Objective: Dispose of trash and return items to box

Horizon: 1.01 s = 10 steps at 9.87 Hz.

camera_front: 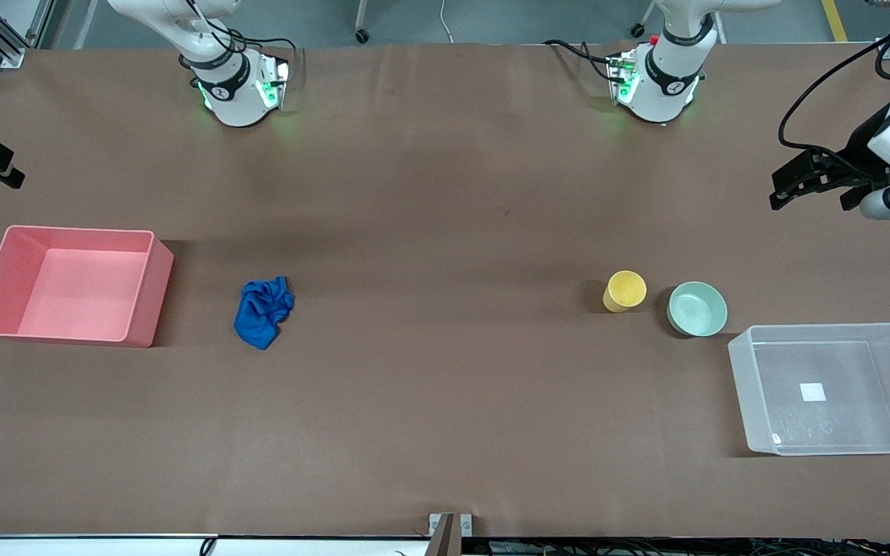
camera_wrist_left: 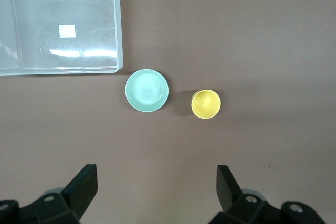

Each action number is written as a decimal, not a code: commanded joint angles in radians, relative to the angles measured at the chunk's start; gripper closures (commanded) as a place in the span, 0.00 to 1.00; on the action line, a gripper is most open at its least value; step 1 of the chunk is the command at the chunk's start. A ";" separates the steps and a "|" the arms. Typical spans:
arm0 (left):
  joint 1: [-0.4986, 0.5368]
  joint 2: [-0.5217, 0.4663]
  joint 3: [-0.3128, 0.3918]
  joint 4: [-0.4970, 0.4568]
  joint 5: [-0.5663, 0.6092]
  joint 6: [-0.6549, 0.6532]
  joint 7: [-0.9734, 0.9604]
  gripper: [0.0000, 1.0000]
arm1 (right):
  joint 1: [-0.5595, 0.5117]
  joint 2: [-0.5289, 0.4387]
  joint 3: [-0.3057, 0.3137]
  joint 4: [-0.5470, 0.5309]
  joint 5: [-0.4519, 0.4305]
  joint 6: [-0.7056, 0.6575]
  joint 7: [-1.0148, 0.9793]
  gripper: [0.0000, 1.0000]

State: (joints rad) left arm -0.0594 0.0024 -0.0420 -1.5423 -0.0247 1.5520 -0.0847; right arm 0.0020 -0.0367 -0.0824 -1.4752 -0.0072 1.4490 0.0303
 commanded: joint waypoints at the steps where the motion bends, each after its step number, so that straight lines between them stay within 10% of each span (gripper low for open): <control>1: -0.011 -0.007 0.007 -0.041 -0.012 0.010 0.016 0.00 | 0.006 0.000 -0.002 0.007 -0.013 -0.002 0.020 0.00; 10: 0.000 0.025 0.013 -0.044 -0.008 0.049 0.017 0.00 | 0.012 0.001 -0.002 -0.025 0.001 0.005 0.042 0.00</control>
State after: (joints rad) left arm -0.0605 0.0093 -0.0359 -1.5524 -0.0247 1.5749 -0.0847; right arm 0.0020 -0.0362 -0.0818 -1.4788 -0.0067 1.4489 0.0524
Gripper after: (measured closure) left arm 0.000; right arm 0.000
